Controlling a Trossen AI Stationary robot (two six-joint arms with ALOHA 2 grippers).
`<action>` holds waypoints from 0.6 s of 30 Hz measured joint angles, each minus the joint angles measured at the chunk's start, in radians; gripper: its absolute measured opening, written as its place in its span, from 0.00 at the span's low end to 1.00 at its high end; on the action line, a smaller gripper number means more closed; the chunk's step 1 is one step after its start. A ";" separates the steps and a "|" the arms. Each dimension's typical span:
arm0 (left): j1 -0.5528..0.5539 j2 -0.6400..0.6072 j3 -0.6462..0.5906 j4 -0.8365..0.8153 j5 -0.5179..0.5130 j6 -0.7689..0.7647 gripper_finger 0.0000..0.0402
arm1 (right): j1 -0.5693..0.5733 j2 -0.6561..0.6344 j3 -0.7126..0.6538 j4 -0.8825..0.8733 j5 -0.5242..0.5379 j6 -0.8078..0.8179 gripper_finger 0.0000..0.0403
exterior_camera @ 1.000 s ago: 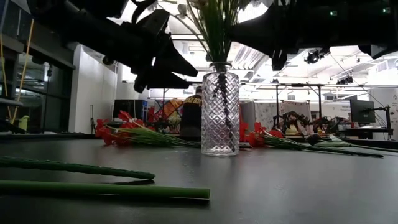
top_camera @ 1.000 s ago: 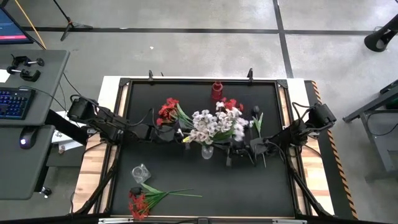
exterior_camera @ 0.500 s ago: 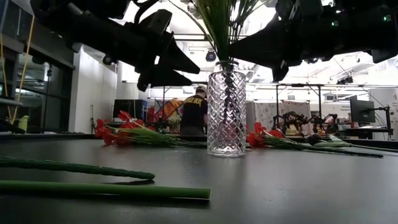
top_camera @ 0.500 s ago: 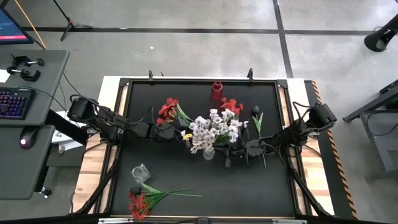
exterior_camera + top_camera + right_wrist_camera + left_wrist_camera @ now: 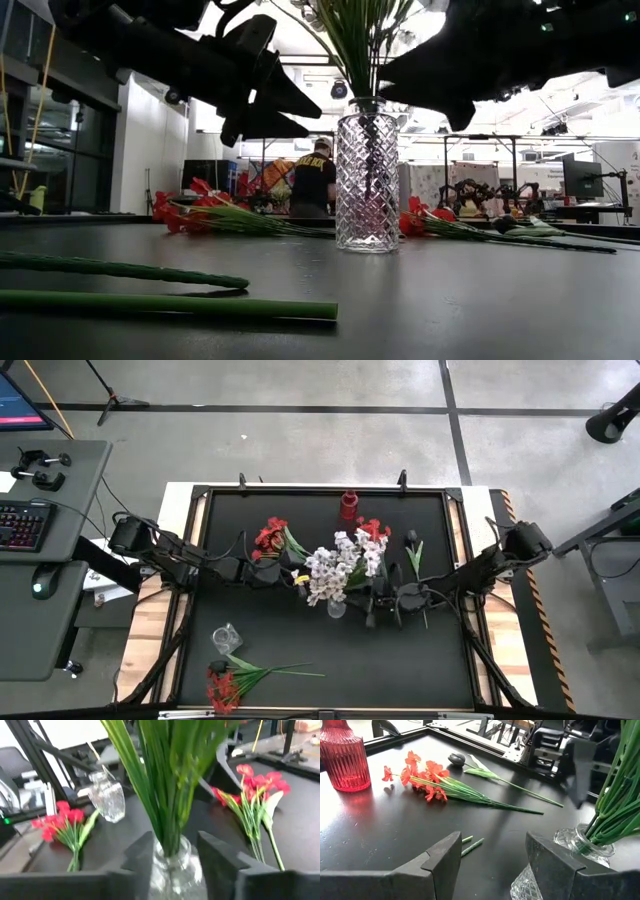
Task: Sort flowers into vase by color
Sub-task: Put the white flowers into the right transparent vase
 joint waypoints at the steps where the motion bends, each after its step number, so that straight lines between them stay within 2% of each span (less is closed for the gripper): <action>1: 0.000 0.000 0.000 0.000 0.000 0.000 0.52 | 0.000 -0.016 0.000 -0.034 -0.003 0.005 0.41; 3: 0.000 0.000 0.000 0.000 0.000 0.000 0.52 | 0.000 -0.050 0.000 -0.058 -0.005 0.007 0.47; 6: 0.000 0.000 0.000 -0.001 0.000 0.000 0.52 | 0.000 -0.093 0.000 -0.060 -0.003 -0.027 0.51; 13: 0.000 0.000 0.000 -0.001 -0.008 -0.001 0.52 | -0.023 -0.152 0.001 -0.080 0.022 -0.035 0.51; 18: 0.000 0.000 0.000 0.001 -0.009 -0.001 0.52 | -0.057 -0.153 0.001 -0.075 -0.043 -0.017 0.49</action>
